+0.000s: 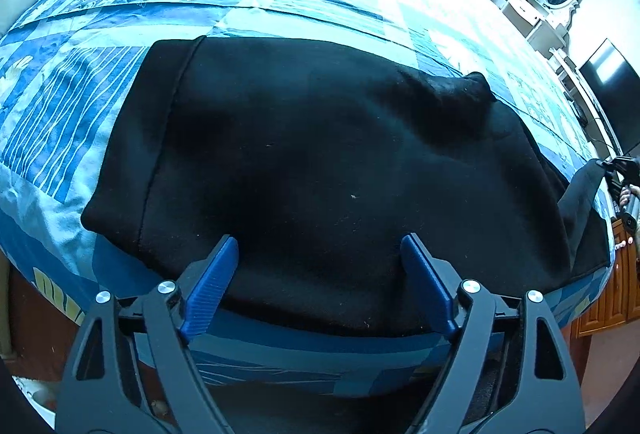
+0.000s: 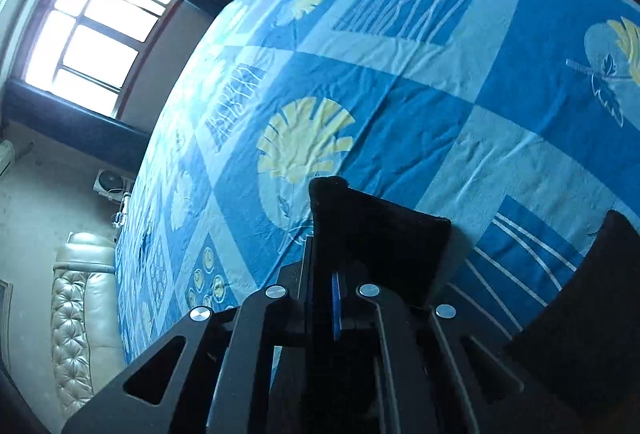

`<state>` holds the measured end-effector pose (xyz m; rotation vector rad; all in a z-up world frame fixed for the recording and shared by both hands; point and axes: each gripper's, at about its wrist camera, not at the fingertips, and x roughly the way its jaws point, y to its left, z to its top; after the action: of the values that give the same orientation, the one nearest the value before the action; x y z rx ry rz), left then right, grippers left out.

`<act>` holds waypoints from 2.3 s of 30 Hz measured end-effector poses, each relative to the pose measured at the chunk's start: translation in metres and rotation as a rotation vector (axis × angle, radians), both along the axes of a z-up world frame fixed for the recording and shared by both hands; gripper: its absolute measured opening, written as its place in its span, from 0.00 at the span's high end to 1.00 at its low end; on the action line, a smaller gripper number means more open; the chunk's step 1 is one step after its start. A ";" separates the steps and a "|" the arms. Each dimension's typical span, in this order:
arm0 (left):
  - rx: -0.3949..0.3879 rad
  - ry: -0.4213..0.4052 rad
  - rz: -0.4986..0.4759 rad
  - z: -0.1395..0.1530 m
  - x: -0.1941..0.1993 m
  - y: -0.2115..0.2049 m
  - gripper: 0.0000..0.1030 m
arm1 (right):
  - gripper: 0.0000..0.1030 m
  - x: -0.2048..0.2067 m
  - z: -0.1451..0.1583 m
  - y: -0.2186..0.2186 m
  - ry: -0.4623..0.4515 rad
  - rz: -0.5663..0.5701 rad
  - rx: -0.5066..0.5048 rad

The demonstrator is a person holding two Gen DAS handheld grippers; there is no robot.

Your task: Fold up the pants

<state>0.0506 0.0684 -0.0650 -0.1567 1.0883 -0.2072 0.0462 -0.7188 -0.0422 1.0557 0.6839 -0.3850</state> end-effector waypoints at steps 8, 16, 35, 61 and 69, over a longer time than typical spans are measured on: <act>0.006 -0.005 0.011 0.000 0.001 -0.002 0.18 | 0.94 -0.120 0.054 0.005 -0.229 0.020 -0.042; 0.015 -0.007 0.016 0.000 0.001 -0.002 0.18 | 0.94 -0.236 -0.024 0.002 -0.147 -0.066 0.056; 0.033 -0.005 0.027 -0.001 0.003 -0.006 0.15 | 0.70 -0.174 0.021 -0.034 0.032 0.173 -0.214; 0.056 -0.010 0.036 -0.003 0.006 -0.011 0.10 | 1.00 -0.127 0.047 -0.032 -0.052 0.263 -0.299; 0.061 -0.020 0.042 -0.005 0.007 -0.014 0.07 | 0.99 -0.127 -0.007 -0.055 0.022 0.336 -0.104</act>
<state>0.0575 0.0547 -0.0703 -0.1227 1.0692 -0.1380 -0.0812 -0.7733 -0.0497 0.8212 0.8362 -0.1389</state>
